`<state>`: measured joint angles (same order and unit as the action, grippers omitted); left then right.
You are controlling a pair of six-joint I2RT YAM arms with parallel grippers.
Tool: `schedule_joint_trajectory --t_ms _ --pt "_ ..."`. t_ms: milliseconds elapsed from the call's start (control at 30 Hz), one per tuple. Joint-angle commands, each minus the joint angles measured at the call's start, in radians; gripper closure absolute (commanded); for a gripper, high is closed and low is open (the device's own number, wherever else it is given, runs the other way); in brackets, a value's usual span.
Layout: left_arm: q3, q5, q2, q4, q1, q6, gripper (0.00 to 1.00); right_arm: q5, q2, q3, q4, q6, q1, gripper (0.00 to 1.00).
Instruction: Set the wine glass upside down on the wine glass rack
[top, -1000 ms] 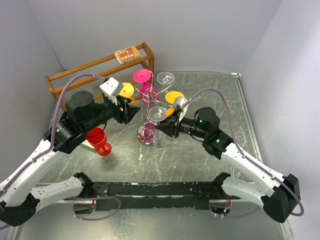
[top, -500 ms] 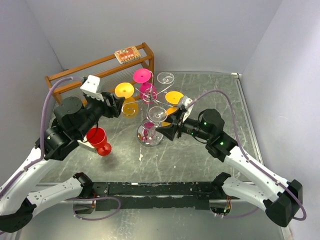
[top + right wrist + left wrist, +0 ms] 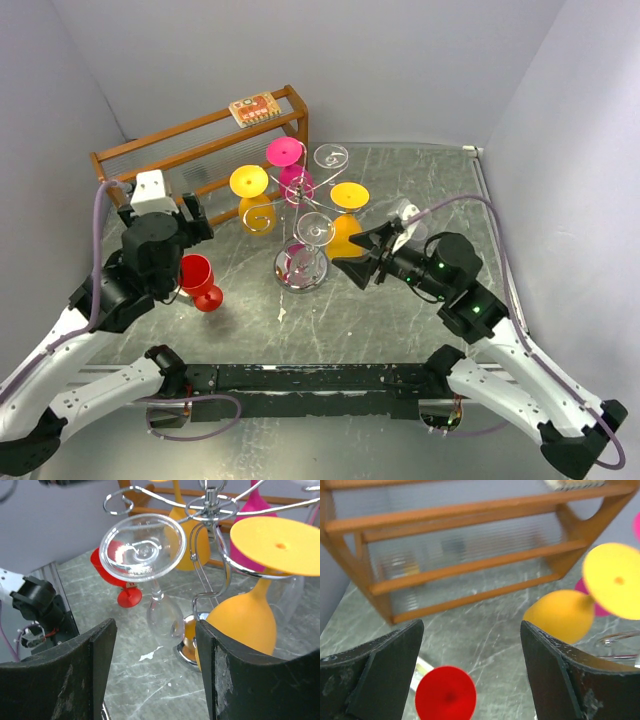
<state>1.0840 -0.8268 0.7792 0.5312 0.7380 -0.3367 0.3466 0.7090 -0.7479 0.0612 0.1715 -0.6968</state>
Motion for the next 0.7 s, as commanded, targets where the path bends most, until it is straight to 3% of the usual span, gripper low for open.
schedule_joint_trajectory --t_ms 0,333,667 --pt "-0.036 -0.116 0.001 0.184 0.005 -0.216 0.12 -0.074 -0.068 -0.075 0.061 0.029 -0.005 0.36" --pt "-0.184 0.022 0.017 0.241 0.004 -0.432 0.41 -0.179 -0.104 -0.145 0.002 0.147 -0.004 0.40" --pt "-0.248 0.138 0.105 0.173 -0.050 -0.441 0.47 -0.142 -0.067 -0.182 -0.004 0.158 -0.005 0.44"
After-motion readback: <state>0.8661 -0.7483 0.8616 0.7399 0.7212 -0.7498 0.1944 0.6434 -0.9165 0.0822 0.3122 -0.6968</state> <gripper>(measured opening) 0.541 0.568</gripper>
